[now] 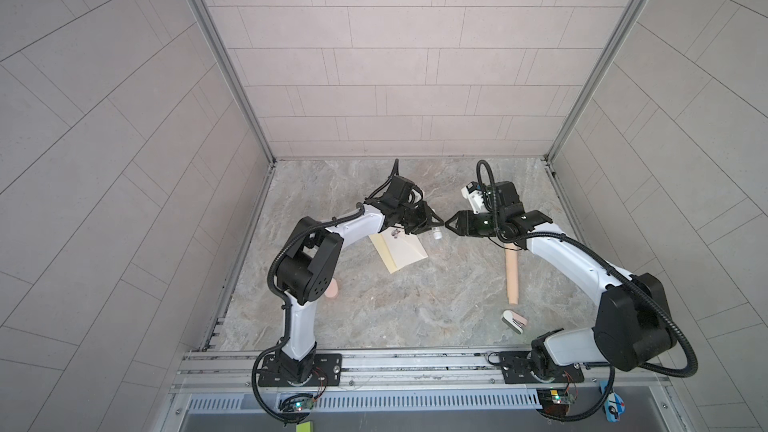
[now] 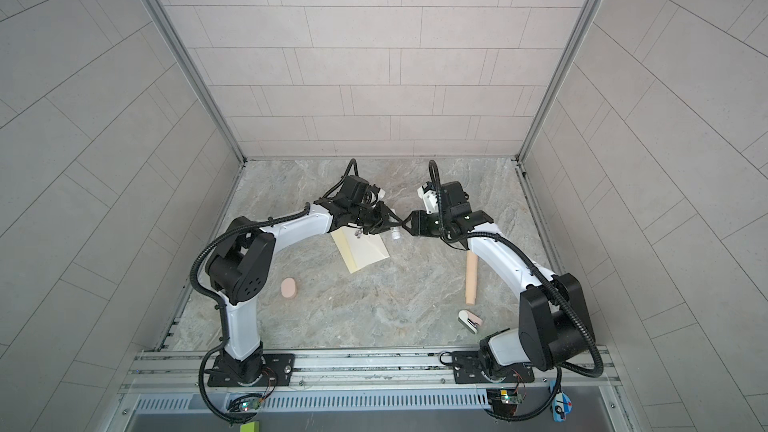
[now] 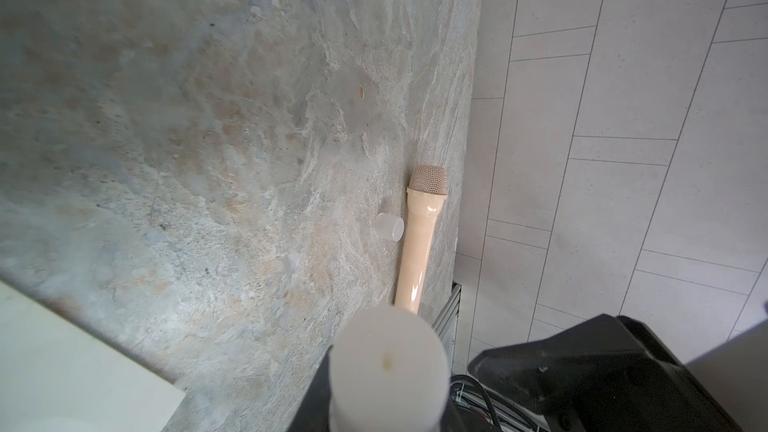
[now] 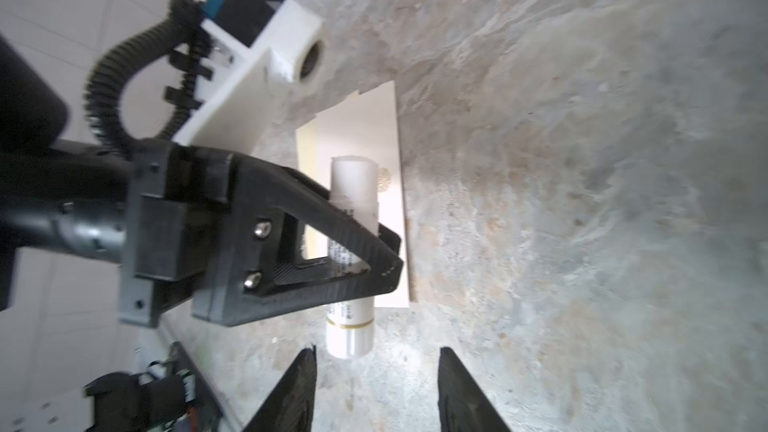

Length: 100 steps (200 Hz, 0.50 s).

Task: Place the letter into the envelope and seal it

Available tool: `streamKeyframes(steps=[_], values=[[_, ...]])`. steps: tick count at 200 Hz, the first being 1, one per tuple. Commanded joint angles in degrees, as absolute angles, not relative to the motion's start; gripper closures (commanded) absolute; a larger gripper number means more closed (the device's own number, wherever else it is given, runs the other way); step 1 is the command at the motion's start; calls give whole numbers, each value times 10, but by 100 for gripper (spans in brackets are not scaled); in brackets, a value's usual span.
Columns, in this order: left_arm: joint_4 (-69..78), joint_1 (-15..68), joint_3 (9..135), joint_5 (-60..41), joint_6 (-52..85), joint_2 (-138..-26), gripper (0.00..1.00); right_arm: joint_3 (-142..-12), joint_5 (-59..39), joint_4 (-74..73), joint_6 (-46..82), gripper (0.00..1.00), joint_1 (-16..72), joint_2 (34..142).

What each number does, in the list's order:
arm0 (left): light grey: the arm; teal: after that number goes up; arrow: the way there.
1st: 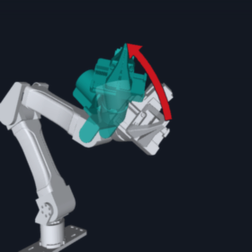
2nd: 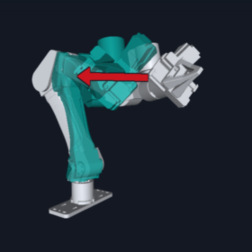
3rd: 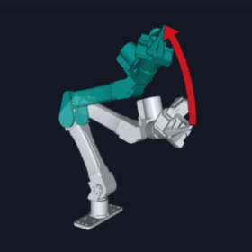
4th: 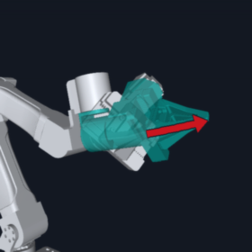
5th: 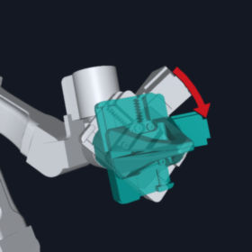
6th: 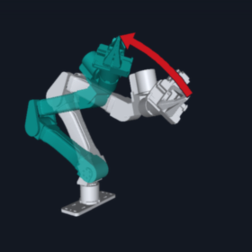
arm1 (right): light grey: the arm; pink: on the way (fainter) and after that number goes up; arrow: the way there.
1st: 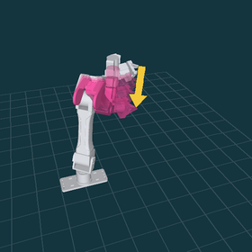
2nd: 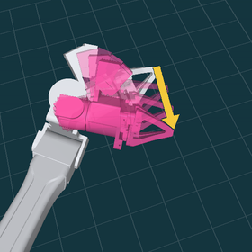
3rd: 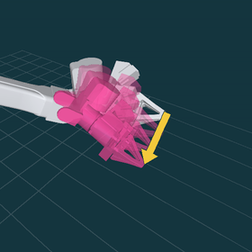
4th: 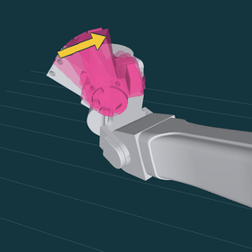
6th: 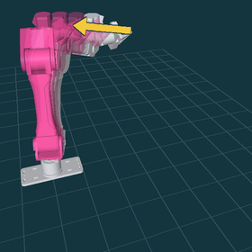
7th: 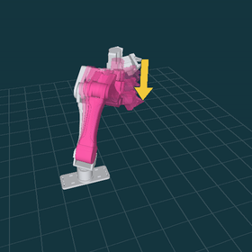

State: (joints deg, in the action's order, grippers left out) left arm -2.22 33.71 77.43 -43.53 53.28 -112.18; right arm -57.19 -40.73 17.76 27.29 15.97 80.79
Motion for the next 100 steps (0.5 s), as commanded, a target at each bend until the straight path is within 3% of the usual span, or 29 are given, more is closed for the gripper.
streamKeyframes(steps=[1,100], values=[[38,340,765,-467,544,-1099,100,-569,-575,154,264,52,167,824],[62,344,765,-471,551,-1090,100,-560,-494,166,265,59,142,855]])
